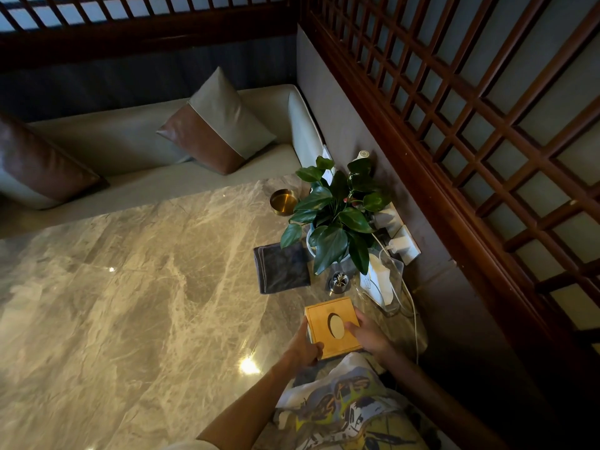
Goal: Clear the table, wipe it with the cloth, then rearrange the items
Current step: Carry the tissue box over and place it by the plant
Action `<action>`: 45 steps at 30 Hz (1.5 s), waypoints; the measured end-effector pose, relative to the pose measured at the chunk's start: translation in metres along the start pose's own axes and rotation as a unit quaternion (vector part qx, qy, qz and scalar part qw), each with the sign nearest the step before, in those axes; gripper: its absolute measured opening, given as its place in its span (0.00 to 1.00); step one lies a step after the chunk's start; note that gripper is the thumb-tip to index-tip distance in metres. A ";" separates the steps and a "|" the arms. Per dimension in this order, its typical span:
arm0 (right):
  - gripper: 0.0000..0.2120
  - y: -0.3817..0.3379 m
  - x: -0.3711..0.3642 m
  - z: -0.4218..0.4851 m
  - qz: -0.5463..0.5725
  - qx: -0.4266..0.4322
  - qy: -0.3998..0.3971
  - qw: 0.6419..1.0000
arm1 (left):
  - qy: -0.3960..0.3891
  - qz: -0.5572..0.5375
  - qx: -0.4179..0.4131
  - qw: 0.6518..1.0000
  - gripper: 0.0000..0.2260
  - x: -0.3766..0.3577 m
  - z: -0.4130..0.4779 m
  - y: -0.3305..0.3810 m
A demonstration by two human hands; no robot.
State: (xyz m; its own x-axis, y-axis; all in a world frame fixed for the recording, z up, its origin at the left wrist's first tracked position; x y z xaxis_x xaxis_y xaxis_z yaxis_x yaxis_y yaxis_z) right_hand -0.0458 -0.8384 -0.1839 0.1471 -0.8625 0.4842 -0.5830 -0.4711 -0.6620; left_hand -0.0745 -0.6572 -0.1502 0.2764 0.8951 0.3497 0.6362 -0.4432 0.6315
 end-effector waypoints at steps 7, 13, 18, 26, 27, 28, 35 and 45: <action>0.23 0.000 0.002 0.003 -0.006 -0.004 0.009 1.000 | -0.005 -0.009 0.022 1.000 0.42 -0.003 -0.002 -0.004; 0.25 0.001 0.004 0.005 -0.019 0.011 0.000 1.000 | -0.015 -0.023 0.013 1.000 0.42 -0.005 -0.003 -0.001; 0.25 0.002 0.003 0.008 -0.039 0.012 0.001 0.999 | -0.017 -0.025 0.024 0.999 0.43 -0.007 0.000 -0.005; 0.23 0.000 0.007 0.007 -0.026 0.009 0.004 1.000 | -0.015 -0.016 0.026 0.999 0.42 -0.008 -0.001 -0.003; 0.24 -0.001 0.007 0.006 -0.024 0.010 0.002 1.000 | -0.014 -0.016 0.025 0.999 0.42 -0.007 -0.003 -0.002; 0.24 0.000 0.007 0.007 -0.021 0.011 0.002 1.000 | -0.012 -0.016 0.023 1.000 0.42 -0.008 -0.002 -0.002; 0.26 0.002 0.007 0.006 -0.029 -0.004 0.007 1.000 | -0.019 -0.029 0.032 0.999 0.43 -0.007 -0.005 -0.002; 0.21 -0.030 0.033 -0.010 -0.060 0.013 0.058 0.996 | 0.005 -0.071 0.055 0.996 0.16 0.016 -0.027 -0.001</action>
Point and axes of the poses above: each hand's wrist, its own z-axis towards the middle knuckle, its own x-axis out of the back of the hand, y = z × x, the point moved 6 cm from there along z, towards the middle knuckle, and after that the axes turned 13 degrees about y, right-handed, at the moved point
